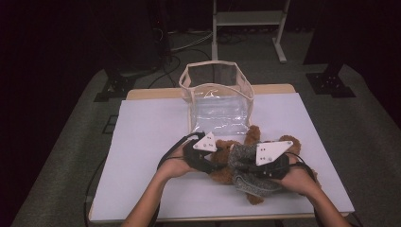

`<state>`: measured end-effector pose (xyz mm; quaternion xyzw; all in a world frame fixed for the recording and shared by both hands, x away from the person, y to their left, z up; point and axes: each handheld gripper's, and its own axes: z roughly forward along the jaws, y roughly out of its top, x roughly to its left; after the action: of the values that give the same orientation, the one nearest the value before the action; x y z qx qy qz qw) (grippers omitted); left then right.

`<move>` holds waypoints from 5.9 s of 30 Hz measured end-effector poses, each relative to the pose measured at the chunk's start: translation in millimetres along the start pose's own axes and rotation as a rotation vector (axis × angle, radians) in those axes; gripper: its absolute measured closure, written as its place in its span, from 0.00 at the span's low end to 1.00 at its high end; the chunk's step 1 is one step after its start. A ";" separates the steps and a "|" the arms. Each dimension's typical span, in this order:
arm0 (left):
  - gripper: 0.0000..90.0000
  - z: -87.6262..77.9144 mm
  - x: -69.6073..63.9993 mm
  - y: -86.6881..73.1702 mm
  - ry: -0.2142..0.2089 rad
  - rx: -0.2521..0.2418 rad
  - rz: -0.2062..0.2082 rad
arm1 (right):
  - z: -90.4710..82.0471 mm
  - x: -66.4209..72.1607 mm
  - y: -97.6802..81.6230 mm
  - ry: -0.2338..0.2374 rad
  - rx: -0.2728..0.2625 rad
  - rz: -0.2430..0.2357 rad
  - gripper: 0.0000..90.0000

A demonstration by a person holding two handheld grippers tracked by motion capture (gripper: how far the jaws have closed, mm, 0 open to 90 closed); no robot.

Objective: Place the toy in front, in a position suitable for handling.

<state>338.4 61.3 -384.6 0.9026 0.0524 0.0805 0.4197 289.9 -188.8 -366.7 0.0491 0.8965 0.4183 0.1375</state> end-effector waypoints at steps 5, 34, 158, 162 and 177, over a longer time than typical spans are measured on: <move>0.48 -11.0 -4.5 -10.9 -0.007 0.030 0.007 | -8.6 -1.2 -14.7 -0.027 0.047 0.023 0.87; 0.43 -39.4 -11.3 -28.7 -0.023 0.007 -0.011 | 11.7 2.4 32.9 0.036 0.041 -0.059 0.87; 0.48 -9.1 -32.0 -9.0 -0.123 0.002 0.048 | 21.3 -25.3 37.2 0.114 0.096 0.011 0.87; 0.47 -8.8 -32.3 -8.1 -0.122 0.006 0.053 | 8.1 -30.0 26.2 0.095 0.101 0.036 0.86; 0.48 -9.5 -30.1 -1.5 -0.129 -0.006 0.047 | -10.6 -25.9 -1.3 0.088 0.126 0.081 0.87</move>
<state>307.1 64.5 -382.8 0.9055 0.0036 0.0324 0.4231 311.7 -202.7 -355.9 0.0754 0.9235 0.3679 0.0778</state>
